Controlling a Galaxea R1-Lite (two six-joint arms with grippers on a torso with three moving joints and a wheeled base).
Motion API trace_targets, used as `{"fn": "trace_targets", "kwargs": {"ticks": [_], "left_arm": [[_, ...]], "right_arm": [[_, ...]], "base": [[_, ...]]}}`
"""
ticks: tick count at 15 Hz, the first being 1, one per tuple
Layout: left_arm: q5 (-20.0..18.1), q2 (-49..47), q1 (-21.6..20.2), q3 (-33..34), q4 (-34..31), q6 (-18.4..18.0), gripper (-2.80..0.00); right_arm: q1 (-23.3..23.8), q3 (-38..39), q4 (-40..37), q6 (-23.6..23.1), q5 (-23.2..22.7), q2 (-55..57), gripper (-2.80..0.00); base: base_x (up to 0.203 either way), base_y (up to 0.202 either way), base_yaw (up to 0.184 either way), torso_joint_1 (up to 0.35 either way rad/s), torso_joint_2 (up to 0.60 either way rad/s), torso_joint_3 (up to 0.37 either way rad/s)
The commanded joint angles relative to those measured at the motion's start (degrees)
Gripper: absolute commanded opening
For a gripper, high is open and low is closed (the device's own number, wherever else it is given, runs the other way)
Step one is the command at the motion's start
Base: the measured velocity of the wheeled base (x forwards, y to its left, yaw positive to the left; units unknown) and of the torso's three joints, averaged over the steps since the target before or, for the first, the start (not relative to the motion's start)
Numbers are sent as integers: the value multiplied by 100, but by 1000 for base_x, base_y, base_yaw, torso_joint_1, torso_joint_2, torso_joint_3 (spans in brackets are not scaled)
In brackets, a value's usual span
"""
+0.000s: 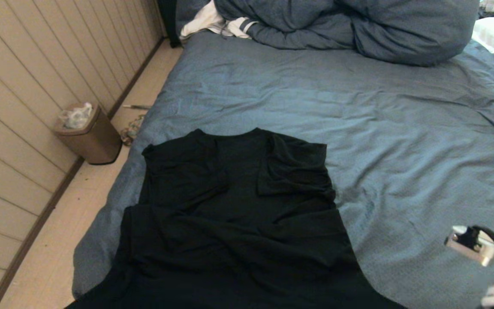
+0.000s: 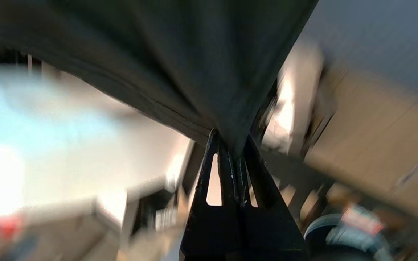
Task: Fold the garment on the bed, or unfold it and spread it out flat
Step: Fold the black T-shirt
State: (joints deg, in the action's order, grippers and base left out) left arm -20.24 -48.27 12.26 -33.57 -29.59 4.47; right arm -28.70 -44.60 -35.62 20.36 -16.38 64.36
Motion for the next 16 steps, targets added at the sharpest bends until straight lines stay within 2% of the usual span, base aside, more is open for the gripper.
{"fn": "trace_targets", "kwargs": {"ticks": [1,4,6,12,16], "left_arm": [[80,-824,-12,-283,446,138,-280],[147,-1953,-24,-821,1121,349,-280],[173,-2647,-28,-1598,1348,420,-280],[203,-4203,-122,-3677,1459,458,-280],[193,-4754,-533,-4747,1441,471,-280]], "right_arm": [[490,-620,170,-30,144,775,-280],[1109,-1554,614,-14,189,1811,-280],[1268,-2271,753,90,189,2407,-280],[1322,-4262,803,177,203,3680,-280],[1326,-5566,750,171,248,4496,-280]], "base": [[0,0,0,0,0,0],[0,0,0,0,0,0],[0,0,0,0,0,0],[0,0,0,0,0,0],[0,0,0,0,0,0]]}}
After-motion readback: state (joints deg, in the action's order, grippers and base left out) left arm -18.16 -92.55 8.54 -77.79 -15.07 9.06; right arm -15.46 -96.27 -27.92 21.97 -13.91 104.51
